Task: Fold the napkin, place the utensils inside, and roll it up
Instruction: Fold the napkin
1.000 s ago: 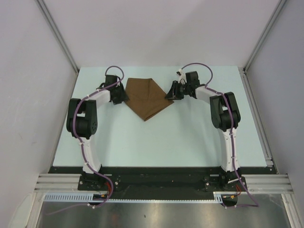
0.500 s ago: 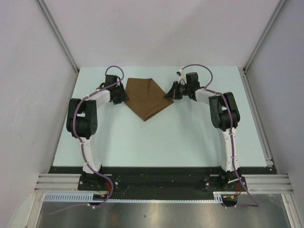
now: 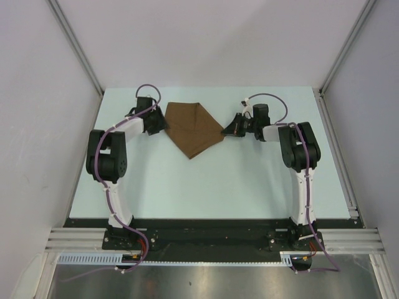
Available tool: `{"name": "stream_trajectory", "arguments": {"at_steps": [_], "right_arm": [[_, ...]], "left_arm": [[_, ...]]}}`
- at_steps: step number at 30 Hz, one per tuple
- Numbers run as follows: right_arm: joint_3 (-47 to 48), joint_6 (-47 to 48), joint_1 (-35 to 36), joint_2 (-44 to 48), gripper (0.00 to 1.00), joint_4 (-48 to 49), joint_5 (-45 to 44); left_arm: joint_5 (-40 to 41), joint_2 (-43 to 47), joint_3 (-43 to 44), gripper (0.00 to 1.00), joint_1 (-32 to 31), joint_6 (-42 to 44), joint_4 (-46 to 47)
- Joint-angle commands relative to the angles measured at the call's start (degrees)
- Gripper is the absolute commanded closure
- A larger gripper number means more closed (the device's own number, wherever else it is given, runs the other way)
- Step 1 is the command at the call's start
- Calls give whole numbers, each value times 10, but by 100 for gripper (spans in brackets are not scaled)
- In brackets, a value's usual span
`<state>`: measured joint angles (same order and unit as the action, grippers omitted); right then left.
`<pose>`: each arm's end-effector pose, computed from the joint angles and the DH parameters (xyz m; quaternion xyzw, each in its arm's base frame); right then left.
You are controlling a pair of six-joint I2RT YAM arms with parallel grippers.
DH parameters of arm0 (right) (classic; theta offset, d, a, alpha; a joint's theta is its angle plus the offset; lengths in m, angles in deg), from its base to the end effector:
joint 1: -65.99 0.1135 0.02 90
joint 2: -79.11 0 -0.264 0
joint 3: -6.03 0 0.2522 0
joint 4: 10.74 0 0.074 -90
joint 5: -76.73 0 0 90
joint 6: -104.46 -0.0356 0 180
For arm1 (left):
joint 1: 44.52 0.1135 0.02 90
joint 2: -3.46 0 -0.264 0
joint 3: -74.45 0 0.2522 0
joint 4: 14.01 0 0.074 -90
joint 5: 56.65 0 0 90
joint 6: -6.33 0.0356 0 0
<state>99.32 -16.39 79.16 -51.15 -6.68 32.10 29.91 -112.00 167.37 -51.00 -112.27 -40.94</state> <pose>0.4570 0.1329 0.1095 -0.0575 0.8292 0.4793 0.2818 0.4346 -0.0515 0.1719 -0.1697 0.9223 -0.1312 0.3216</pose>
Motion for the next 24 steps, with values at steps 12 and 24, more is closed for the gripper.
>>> {"name": "stream_trajectory", "arguments": {"at_steps": [12,24], "right_arm": [[13,2,-4,35,100,49,25],[42,8,-5,21,100,52,30]], "left_arm": [[-31,-25,32,51,4,-43,43],[-57,-35,28,88,2,-52,59]]}}
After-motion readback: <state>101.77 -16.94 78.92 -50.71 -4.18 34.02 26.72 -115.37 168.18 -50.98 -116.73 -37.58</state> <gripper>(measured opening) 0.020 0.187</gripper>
